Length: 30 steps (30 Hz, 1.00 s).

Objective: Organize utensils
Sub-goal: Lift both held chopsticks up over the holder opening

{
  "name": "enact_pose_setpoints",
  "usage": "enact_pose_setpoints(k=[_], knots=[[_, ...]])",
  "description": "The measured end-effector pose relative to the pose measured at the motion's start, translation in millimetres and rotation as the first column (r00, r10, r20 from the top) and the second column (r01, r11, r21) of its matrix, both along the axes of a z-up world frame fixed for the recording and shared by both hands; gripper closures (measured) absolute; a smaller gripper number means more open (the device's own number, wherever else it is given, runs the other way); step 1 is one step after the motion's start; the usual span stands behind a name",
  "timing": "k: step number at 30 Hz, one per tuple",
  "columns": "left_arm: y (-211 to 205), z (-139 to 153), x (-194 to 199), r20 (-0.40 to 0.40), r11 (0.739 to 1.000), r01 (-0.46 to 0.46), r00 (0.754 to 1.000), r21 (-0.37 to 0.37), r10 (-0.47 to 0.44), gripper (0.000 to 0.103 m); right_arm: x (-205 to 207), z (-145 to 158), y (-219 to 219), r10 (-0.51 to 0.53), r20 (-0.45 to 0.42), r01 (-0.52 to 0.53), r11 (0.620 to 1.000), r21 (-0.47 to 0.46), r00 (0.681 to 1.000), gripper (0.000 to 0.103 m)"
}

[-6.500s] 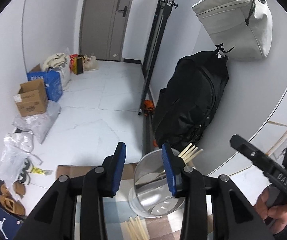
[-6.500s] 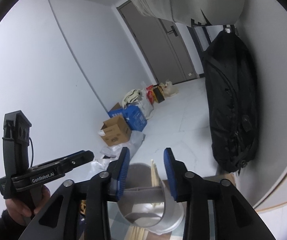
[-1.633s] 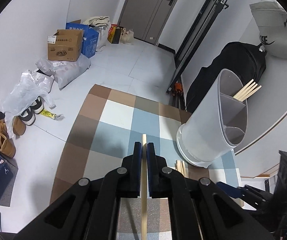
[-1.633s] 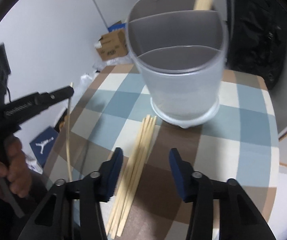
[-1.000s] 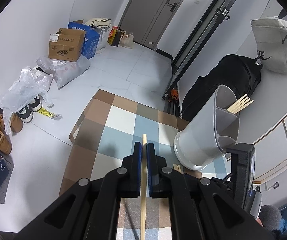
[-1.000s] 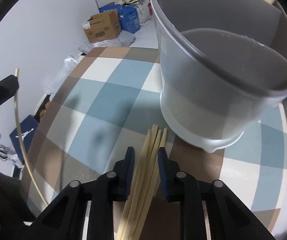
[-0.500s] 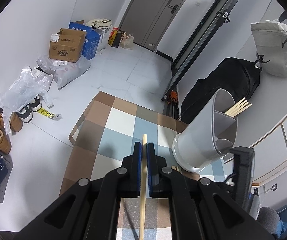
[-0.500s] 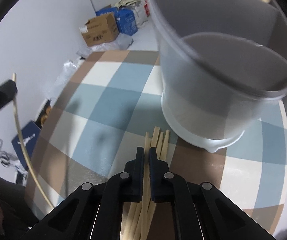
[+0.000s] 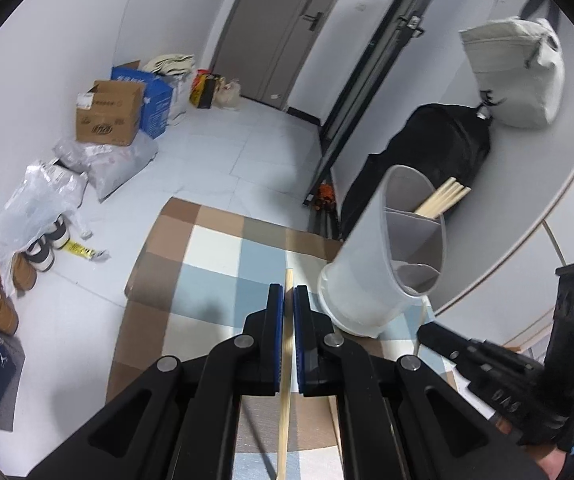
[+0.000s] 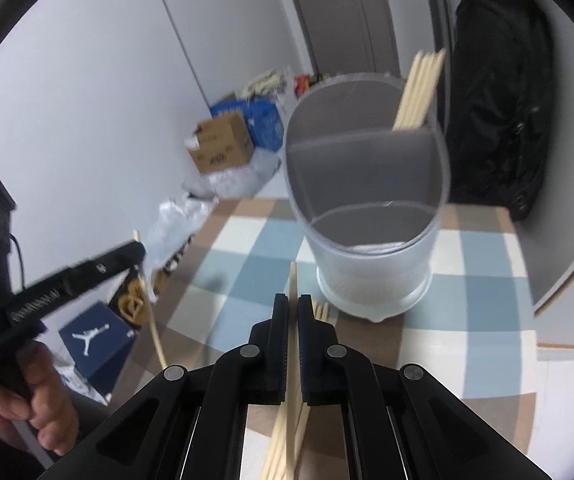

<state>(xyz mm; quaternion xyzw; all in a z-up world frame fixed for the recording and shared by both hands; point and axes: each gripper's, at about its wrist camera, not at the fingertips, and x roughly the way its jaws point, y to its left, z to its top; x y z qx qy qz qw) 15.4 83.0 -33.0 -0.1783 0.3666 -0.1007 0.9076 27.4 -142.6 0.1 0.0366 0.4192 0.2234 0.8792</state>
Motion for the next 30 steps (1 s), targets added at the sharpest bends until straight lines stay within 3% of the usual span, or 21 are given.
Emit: enact_pose_setpoints(k=[8, 13, 30], knots=[[-18, 24, -18, 0.074, 0.996, 0.089, 0.993, 0.021, -0.091, 0.102, -23, 27, -29, -0.027, 0.092, 0.019, 0.996, 0.090, 0.995, 0.100], [-37, 40, -26, 0.113, 0.990, 0.118, 0.986, 0.073, -0.126, 0.102, -31, 36, -43, -0.031, 0.138, 0.015, 0.993, 0.118, 0.990, 0.100], [-69, 82, -21, 0.147, 0.971, 0.148, 0.973, 0.189, -0.177, 0.102, -26, 79, -57, -0.029, 0.256, -0.018, 0.984, 0.178, 0.966, 0.100]])
